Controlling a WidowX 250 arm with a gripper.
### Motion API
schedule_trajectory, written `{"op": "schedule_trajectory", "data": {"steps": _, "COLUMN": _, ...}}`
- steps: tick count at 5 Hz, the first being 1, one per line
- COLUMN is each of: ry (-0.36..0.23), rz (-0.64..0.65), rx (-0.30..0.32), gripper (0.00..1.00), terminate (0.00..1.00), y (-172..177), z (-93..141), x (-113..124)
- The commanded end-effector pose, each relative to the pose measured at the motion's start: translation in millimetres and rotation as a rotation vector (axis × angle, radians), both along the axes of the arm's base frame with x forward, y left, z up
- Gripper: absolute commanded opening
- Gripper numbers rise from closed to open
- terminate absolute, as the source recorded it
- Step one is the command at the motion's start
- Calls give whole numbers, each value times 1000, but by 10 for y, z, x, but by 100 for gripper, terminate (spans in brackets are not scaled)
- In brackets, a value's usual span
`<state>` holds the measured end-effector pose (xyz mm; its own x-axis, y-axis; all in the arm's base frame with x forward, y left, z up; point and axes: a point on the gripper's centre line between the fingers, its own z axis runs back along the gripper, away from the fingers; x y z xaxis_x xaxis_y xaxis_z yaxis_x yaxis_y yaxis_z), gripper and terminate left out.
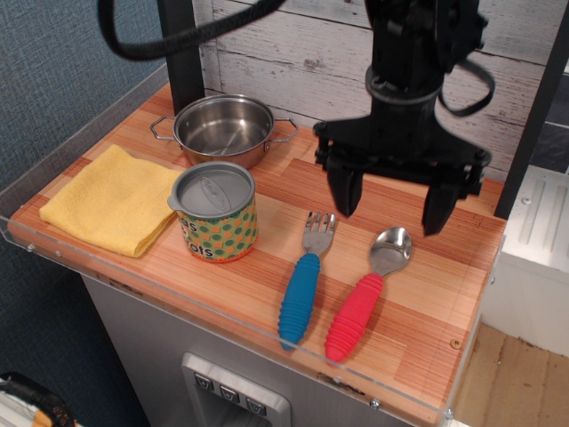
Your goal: Move can directly to the right of silver pot.
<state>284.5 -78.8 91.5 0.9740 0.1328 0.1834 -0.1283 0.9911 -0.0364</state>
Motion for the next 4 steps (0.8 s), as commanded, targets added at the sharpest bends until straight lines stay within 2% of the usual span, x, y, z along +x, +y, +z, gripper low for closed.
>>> {"op": "schedule_trajectory", "data": {"steps": 1, "ry": 64, "rz": -169, "rx": 49, "gripper": 100, "terminate": 0, "y": 488, "z": 176, "x": -392}}
{"op": "schedule_trajectory", "data": {"steps": 2, "ry": 106, "rz": -228, "rx": 55, "gripper": 100, "terminate": 0, "y": 827, "z": 168, "x": -631}}
{"op": "schedule_trajectory", "data": {"steps": 3, "ry": 142, "rz": -309, "rx": 79, "gripper": 100, "terminate": 0, "y": 1090, "z": 159, "x": -769}}
{"op": "schedule_trajectory", "data": {"steps": 4, "ry": 137, "rz": -327, "rx": 84, "gripper": 100, "terminate": 0, "y": 1315, "z": 70, "x": -810}}
